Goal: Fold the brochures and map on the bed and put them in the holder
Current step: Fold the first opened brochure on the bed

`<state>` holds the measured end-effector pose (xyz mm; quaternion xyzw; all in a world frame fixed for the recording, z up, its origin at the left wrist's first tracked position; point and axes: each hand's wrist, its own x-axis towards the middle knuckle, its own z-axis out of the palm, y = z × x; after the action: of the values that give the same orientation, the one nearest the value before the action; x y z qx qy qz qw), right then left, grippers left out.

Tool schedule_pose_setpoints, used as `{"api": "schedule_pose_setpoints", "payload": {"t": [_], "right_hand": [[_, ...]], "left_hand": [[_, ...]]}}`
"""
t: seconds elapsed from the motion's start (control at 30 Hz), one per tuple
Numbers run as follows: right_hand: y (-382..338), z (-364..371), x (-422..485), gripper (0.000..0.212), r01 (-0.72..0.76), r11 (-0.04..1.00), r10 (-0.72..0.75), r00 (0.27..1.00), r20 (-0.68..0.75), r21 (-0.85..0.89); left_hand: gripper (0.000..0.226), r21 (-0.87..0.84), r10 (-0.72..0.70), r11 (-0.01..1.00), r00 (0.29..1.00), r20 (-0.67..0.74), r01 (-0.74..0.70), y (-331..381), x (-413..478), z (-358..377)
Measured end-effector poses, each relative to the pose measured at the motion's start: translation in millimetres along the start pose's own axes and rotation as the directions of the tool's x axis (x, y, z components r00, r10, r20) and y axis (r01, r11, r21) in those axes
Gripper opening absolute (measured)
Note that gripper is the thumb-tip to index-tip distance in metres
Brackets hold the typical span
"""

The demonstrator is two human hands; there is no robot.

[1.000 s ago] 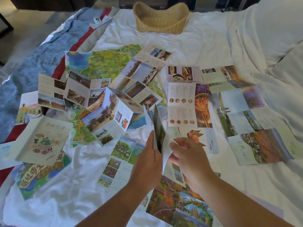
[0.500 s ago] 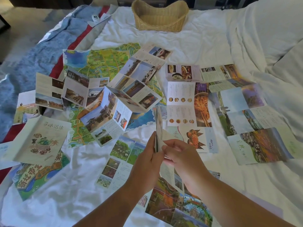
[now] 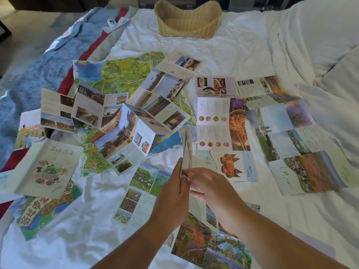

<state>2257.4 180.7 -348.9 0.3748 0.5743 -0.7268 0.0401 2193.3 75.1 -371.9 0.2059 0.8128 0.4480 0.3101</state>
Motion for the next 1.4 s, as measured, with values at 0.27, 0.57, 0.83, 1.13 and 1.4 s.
{"api": "schedule_pose_setpoints", "payload": {"t": [0.27, 0.57, 0.83, 1.13, 1.4], "right_hand": [[18, -24, 7, 0.015, -0.117, 0.992, 0.121, 0.989, -0.088, 0.049], [68, -68, 10, 0.024, -0.463, 0.88, 0.474, 0.844, -0.25, 0.105], [86, -69, 2, 0.042, -0.575, 0.788, 0.614, 0.758, -0.219, 0.219], [102, -59, -2, 0.071, -0.66, 0.661, 0.731, 0.674, -0.108, 0.358], [96, -64, -2, 0.041, -0.53, 0.732, 0.642, 0.747, -0.173, 0.427]], "left_hand": [[0.049, -0.034, -0.047, 0.998, 0.994, -0.102, 0.043, 1, 1, 5], [0.043, -0.138, -0.064, 0.989, 0.985, -0.158, 0.043, 5, 0, 7], [0.041, -0.151, -0.115, 0.985, 0.973, -0.202, 0.085, 2, 3, 8], [0.044, -0.154, -0.122, 0.984, 0.967, -0.222, 0.089, 1, 4, 10], [0.043, -0.125, -0.09, 0.99, 0.976, -0.2, 0.065, 1, 4, 7]]}}
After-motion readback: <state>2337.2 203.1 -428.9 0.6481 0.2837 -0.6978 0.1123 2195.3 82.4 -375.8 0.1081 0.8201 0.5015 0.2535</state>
